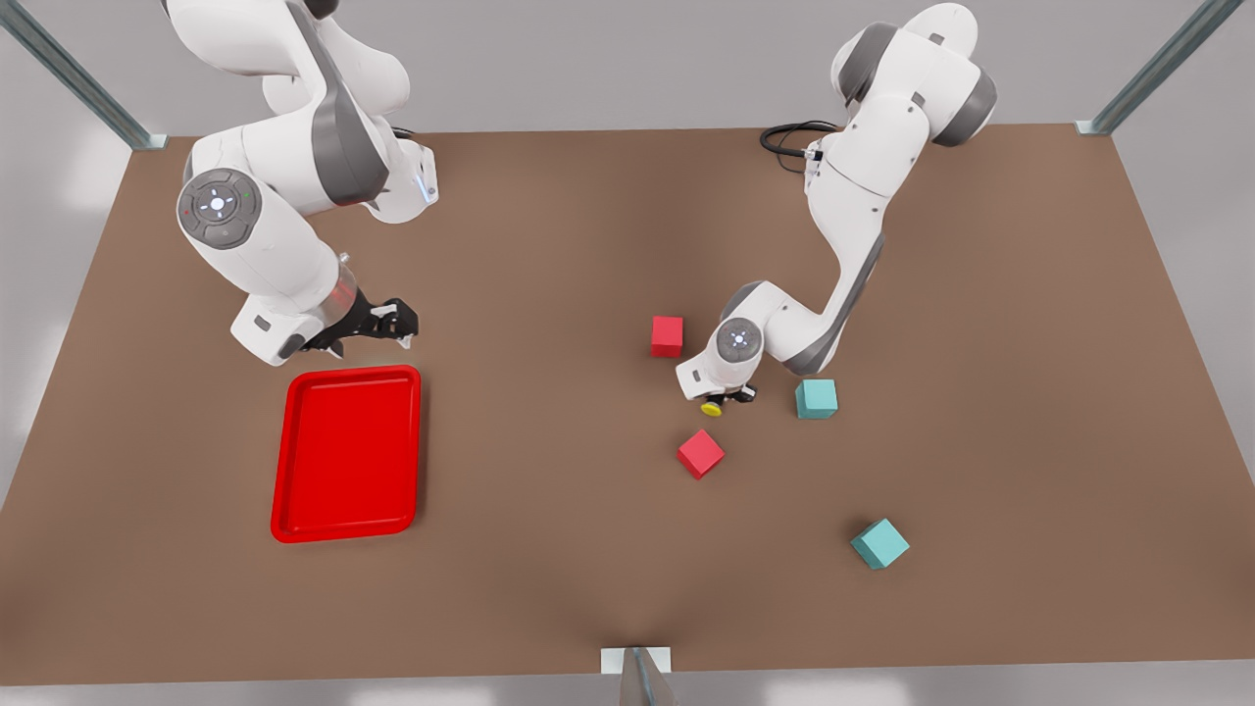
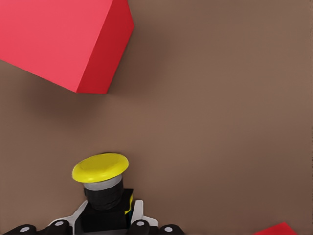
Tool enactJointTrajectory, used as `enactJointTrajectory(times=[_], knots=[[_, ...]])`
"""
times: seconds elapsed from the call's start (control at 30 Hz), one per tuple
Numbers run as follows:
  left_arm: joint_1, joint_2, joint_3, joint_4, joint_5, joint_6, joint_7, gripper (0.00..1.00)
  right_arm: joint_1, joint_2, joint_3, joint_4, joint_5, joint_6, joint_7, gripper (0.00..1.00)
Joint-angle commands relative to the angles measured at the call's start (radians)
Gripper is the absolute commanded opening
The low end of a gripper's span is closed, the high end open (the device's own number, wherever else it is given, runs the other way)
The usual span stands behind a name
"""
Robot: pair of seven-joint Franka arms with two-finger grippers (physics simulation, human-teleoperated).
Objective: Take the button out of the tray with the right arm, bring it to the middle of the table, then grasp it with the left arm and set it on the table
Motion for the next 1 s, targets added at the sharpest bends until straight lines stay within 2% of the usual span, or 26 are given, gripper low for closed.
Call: enactJointTrajectory(times=[0.0, 0.3, 0.67, 0.8, 0.9, 0.97], knots=[[-0.001, -0.002, 0.0, 0.001, 0.0, -0.012, 0.031, 0.53, -0.003, -0.001, 0.001, 0.014, 0.0, 0.0, -0.038, 1.0], [-0.001, -0.013, -0.001, 0.006, -0.001, -0.027, 0.031, 0.49, 0.026, -0.001, 0.002, 0.023, -0.012, 0.004, -0.041, 1.0], [-0.001, -0.105, 0.002, 0.006, -0.008, -0.038, 0.022, 0.49, 0.056, -0.001, 0.008, 0.02, -0.01, -0.002, -0.038, 1.0], [-0.003, -0.095, 0.003, 0.006, -0.006, -0.034, 0.011, 0.49, 0.057, 0.006, 0.008, 0.017, -0.001, -0.002, -0.036, 1.0], [-0.006, -0.083, 0.003, 0.006, -0.003, -0.027, 0.004, 0.46, 0.042, 0.036, 0.005, 0.017, -0.015, -0.002, -0.036, 1.0], [-0.006, -0.082, 0.003, 0.006, -0.003, -0.026, 0.004, 0.46, -0.018, 0.121, 0.001, 0.016, -0.018, -0.013, -0.036, 1.0]])
